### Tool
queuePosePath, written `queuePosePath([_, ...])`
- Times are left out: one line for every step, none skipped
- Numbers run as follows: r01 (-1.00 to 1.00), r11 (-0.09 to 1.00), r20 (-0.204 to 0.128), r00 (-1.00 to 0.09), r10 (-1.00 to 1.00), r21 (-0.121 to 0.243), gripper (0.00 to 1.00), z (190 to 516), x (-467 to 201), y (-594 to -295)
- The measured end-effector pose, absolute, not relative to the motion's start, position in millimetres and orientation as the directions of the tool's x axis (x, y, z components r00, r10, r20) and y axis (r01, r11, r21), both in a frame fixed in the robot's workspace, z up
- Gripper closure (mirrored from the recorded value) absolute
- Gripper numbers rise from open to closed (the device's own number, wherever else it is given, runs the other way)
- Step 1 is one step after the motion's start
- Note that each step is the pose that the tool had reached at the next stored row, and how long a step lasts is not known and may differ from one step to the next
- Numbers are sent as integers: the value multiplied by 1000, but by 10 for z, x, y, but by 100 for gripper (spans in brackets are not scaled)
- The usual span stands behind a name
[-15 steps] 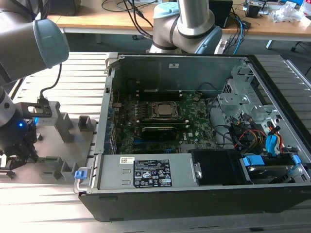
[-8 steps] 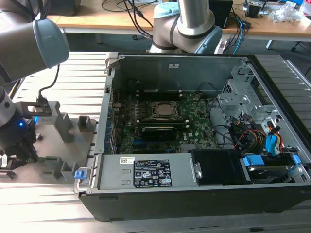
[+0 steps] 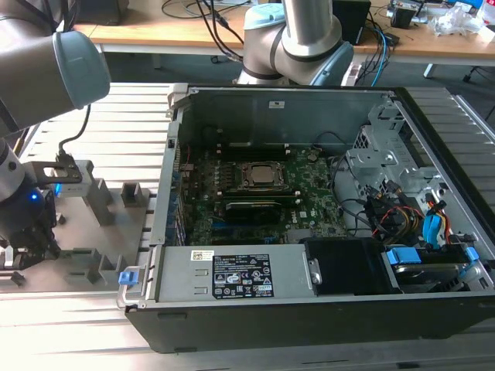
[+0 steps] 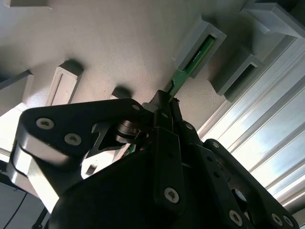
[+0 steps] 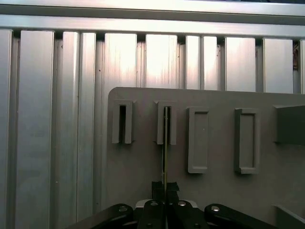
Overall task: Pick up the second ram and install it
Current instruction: 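Pick up the second ram and move it above second insertion slot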
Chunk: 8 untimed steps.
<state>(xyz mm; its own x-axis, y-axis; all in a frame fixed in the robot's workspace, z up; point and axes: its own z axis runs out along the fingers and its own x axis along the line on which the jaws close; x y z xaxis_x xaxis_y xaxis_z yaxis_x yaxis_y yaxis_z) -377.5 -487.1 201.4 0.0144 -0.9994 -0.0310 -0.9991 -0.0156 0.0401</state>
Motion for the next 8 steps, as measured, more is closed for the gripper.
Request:
queuePosePath([-999, -16, -31, 14, -999, 40, 86, 2014, -3775, -4871])
queuePosePath([-999, -16, -31, 14, -999, 40, 86, 2014, -3775, -4871])
queuePosePath([-999, -16, -31, 14, -999, 40, 86, 2014, -3775, -4871])
queuePosePath([-999, -15, -31, 14, -999, 40, 86, 2014, -3775, -4871])
queuePosePath([-999, -15, -31, 14, -999, 40, 86, 2014, -3775, -4871])
queuePosePath([-999, -15, -31, 14, -999, 40, 86, 2014, -3775, -4871])
queuePosePath([-999, -15, -31, 14, -999, 40, 86, 2014, -3775, -4871])
queuePosePath([-999, -15, -31, 14, -999, 40, 86, 2014, -3775, -4871])
